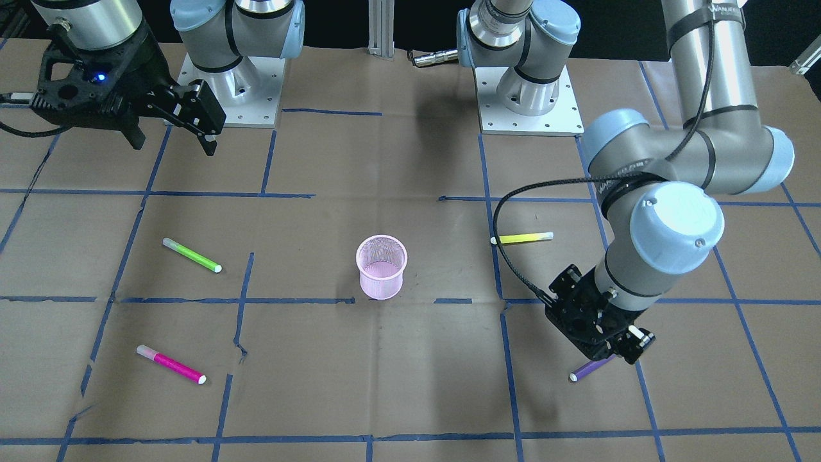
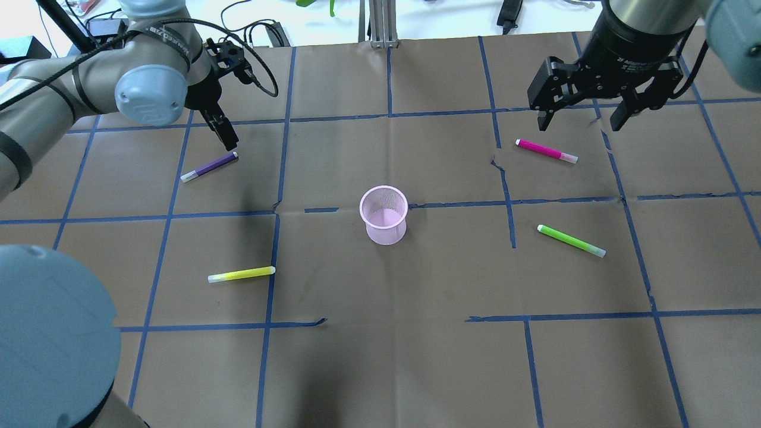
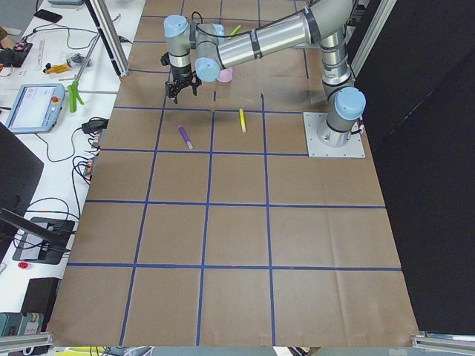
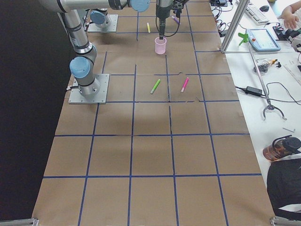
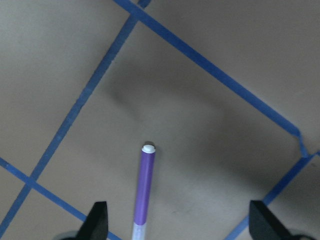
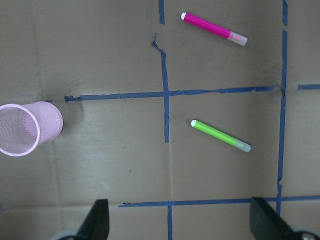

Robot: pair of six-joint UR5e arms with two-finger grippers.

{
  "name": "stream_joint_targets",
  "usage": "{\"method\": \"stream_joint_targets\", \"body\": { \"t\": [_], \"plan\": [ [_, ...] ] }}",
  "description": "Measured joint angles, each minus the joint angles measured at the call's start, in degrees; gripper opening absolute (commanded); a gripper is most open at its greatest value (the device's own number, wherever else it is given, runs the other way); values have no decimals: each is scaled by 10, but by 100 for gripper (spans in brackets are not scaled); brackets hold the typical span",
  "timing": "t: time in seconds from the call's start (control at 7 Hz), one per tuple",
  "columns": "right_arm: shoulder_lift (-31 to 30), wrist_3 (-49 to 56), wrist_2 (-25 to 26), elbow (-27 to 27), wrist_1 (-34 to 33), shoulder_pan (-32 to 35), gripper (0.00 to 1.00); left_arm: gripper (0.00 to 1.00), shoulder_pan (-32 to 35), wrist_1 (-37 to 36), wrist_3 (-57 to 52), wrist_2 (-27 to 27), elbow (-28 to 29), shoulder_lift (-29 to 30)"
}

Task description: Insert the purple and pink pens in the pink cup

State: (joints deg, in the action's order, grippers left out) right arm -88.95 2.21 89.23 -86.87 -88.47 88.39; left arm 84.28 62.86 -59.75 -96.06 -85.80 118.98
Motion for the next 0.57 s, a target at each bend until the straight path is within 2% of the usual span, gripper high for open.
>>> {"method": "stream_joint_targets", "body": {
  "t": [0.14, 0.29, 0.43, 0.57],
  "plan": [
    [28, 70, 1, 15, -18, -1, 100, 99, -8, -31, -14, -9, 5, 35],
    [57, 160, 5, 38, -27, -2, 100, 99, -11, -48, -20, -43, 9, 65],
    [85, 252, 18, 61, -29, -7, 100, 99, -11, -54, -23, -77, 13, 85],
    [110, 350, 37, 79, -30, -19, 100, 98, -11, -54, -24, -88, 16, 97]
  ]
}}
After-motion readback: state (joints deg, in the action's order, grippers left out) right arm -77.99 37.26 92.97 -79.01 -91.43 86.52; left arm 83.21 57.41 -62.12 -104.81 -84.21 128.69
